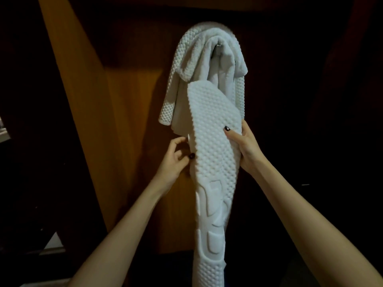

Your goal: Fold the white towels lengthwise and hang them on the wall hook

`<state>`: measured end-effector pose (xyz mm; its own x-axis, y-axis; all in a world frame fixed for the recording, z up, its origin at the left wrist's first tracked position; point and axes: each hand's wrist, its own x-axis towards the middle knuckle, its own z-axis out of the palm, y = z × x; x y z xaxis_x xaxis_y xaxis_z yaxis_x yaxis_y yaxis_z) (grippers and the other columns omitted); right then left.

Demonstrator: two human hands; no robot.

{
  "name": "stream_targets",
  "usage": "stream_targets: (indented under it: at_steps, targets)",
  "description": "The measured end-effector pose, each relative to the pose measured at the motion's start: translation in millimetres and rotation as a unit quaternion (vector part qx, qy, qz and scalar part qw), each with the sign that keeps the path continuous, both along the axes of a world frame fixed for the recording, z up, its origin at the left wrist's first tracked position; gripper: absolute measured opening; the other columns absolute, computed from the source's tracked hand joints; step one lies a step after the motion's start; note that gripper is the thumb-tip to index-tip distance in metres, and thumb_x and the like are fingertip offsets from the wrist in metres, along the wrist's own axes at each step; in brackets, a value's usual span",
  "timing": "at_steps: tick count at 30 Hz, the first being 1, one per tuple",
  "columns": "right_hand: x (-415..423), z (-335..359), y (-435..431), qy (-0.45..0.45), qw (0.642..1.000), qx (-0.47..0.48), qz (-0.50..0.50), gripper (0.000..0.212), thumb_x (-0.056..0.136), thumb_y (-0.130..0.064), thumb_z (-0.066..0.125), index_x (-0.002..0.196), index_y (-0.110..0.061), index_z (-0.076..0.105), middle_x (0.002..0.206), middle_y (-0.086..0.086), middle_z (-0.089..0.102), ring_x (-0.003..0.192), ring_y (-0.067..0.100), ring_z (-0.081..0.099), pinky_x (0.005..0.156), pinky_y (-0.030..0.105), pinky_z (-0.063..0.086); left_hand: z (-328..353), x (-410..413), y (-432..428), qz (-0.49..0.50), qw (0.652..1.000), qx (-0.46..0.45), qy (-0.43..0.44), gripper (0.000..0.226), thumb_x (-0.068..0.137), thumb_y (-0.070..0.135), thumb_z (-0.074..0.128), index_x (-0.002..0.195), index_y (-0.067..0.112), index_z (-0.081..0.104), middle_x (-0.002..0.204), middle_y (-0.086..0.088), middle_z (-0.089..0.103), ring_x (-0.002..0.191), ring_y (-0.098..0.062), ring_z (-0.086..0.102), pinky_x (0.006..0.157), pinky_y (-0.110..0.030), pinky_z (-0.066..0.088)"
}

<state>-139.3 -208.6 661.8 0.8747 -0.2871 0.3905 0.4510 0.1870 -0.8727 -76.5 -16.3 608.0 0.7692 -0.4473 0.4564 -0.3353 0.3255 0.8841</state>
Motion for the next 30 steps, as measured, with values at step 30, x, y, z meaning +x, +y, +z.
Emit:
stream_targets:
  at_steps: [30]
  targets:
    - [-48.1, -90.3, 12.8, 0.016, 0.983, -0.172, -0.067, 0.066, 0.092, -0.013, 0.064, 0.138, -0.052, 0.036, 0.154, -0.016, 0.035, 0.137, 0.002, 0.039, 0.11, 0.033, 0.04, -9.6, -20.3, -29.8, 0.143, 0.981, 0.063, -0.118, 0.018, 0.094, 0.008, 0.056, 0.081, 0.011, 0.046, 0.072, -0.005, 0.039, 0.069, -0.008, 0.04, 0.066, -0.019, 0.035]
